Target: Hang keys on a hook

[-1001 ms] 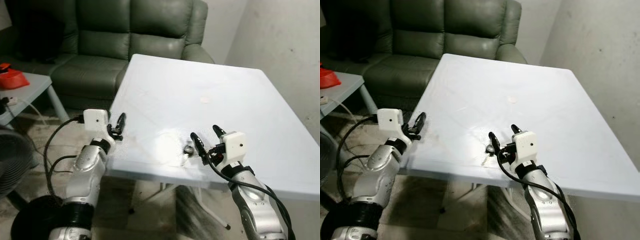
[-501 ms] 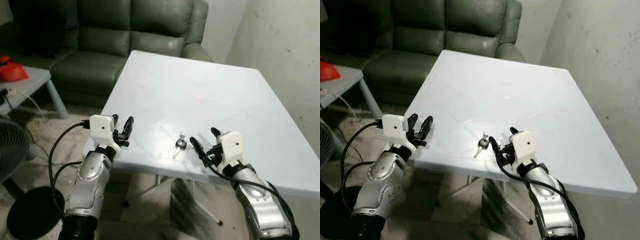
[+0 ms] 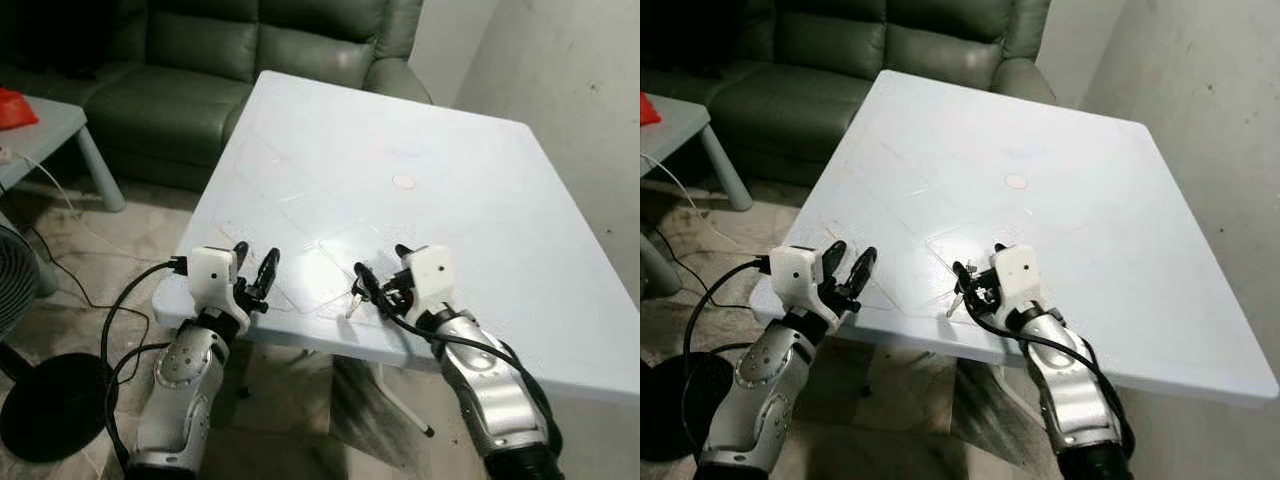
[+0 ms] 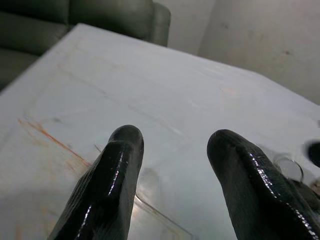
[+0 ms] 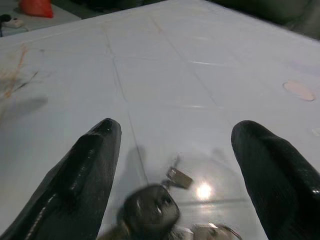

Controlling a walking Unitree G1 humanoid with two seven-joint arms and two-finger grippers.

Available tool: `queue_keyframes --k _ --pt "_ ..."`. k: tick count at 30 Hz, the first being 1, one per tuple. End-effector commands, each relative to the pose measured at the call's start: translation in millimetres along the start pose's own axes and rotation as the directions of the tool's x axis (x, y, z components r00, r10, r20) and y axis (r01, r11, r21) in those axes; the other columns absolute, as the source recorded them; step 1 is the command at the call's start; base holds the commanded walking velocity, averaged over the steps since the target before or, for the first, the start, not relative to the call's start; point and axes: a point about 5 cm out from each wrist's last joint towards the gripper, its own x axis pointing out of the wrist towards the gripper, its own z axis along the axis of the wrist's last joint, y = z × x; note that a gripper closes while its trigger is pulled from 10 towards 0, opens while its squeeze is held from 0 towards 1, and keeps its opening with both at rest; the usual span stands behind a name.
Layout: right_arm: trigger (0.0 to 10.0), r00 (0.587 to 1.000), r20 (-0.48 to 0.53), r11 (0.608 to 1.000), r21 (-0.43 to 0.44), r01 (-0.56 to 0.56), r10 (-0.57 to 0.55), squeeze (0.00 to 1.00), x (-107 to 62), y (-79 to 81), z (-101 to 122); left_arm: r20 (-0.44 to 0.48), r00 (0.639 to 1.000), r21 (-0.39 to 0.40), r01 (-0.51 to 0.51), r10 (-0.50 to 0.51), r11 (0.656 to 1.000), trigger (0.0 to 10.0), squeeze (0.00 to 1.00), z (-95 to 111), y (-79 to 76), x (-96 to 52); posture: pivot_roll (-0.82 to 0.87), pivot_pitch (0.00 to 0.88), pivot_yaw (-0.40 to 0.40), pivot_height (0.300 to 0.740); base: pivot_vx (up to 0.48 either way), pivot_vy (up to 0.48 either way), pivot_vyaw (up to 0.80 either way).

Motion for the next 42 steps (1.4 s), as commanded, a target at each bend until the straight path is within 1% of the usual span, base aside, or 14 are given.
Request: queue_keyframes --k 1,8,10,11,12,14,15,17,18,28,34,35,37,42 --pt "10.0 0.999 -0.038 1.0 0.012 0.029 -0.028 0.0 1.8 0.2 -3 -0.007 0.999 0.0 0.038 -0.038 0.999 10.0 0.0 1 -9.2 -1.2 -0.06 0.145 -0.147 0.724 0.0 0.0 0.0" --pt "10.0 0.995 -0.082 0.998 0.034 0.054 -0.051 0.0 1.4 11.8 -10 -0.015 0.998 -0.002 0.057 -0.057 0.998 10.0 0.0 2 -14.1 -4.0 -0.06 0.152 -0.144 0.724 0.0 0.0 0.0" --pt "8.2 0.994 -0.095 0.997 0.054 0.062 -0.057 0.0 0.1 14.6 -12 -0.017 0.998 -0.003 0.054 -0.055 0.999 10.0 0.0 3 -14.2 -4.0 -0.06 0.15 -0.144 0.724 0.0 0.0 0.0" --pt "8.2 0.994 -0.095 0.997 0.054 0.062 -0.057 0.0 0.1 14.6 -12 -0.017 0.998 -0.003 0.054 -0.055 0.999 10.0 0.0 3 -14.2 -4.0 -0.06 0.15 -0.144 0.724 0.0 0.0 0.0" --pt "4.5 0.992 -0.106 0.996 0.051 0.07 -0.064 0.0 -0.5 15.0 -13 -0.017 0.998 -0.004 0.053 -0.053 0.999 10.0 0.0 3 -14.3 -3.9 -0.06 0.148 -0.145 0.724 0.0 0.0 0.0" --pt "4.5 0.991 -0.115 0.996 0.049 0.074 -0.068 0.0 -0.8 15.2 -14 -0.017 0.998 -0.005 0.053 -0.053 0.999 10.0 0.0 3 -14.4 -4.0 -0.06 0.148 -0.145 0.724 0.0 0.0 0.0" --pt "1.6 0.991 -0.115 0.995 0.054 0.082 -0.075 0.0 -1.0 15.3 -14 -0.018 0.998 -0.005 0.052 -0.052 0.999 10.0 0.0 3 -14.5 -4.1 -0.06 0.147 -0.145 0.724 0.0 0.0 0.0" --pt "1.4 0.99 -0.116 0.995 0.049 0.084 -0.078 0.0 -1.1 15.1 -14 -0.018 0.998 -0.006 0.052 -0.052 0.999 10.0 0.0 3 -14.5 -4.0 -0.06 0.147 -0.145 0.724 0.0 0.0 0.0" --pt "0.0 0.991 -0.102 0.994 0.057 0.097 -0.091 0.0 -2.0 14.3 -12 -0.018 0.999 -0.006 0.05 -0.05 0.999 10.0 0.0 4 -14.5 -3.7 -0.06 0.147 -0.145 0.724 0.0 0.0 0.0" --pt "0.3 0.989 -0.112 0.992 0.071 0.102 -0.094 0.0 -0.3 16.4 -10 -0.021 0.999 -0.011 0.042 -0.042 0.999 10.0 0.0 4 -15.4 -3.5 -0.05 0.145 -0.155 0.724 0.0 0.0 0.0" --pt "0.0 0.987 -0.114 0.989 0.076 0.123 -0.114 0.0 1.0 17.1 -10 -0.02 0.999 -0.012 0.037 -0.038 0.999 10.0 0.0 5 -15.0 -3.5 -0.05 0.151 -0.157 0.724 0.0 0.0 0.0" --pt "0.4 0.985 -0.118 0.987 0.085 0.139 -0.129 0.0 1.6 16.7 -10 -0.022 0.999 -0.012 0.036 -0.037 0.999 10.0 0.0 4 -14.9 -3.8 -0.05 0.153 -0.158 0.724 0.0 0.0 0.0" --pt "0.0 0.983 -0.118 0.985 0.086 0.152 -0.141 0.0 2.0 16.5 -9 -0.022 0.999 -0.012 0.035 -0.035 0.999 10.0 0.0 4 -14.9 -3.9 -0.04 0.154 -0.159 0.724 0.0 0.0 0.0" --pt "0.0 0.979 -0.121 0.98 0.095 0.173 -0.161 0.0 3.8 19.6 -9 -0.021 0.999 -0.016 0.03 -0.031 0.999 10.0 0.0 4 -15.2 -4.3 -0.04 0.156 -0.159 0.724 0.0 0.0 0.0"
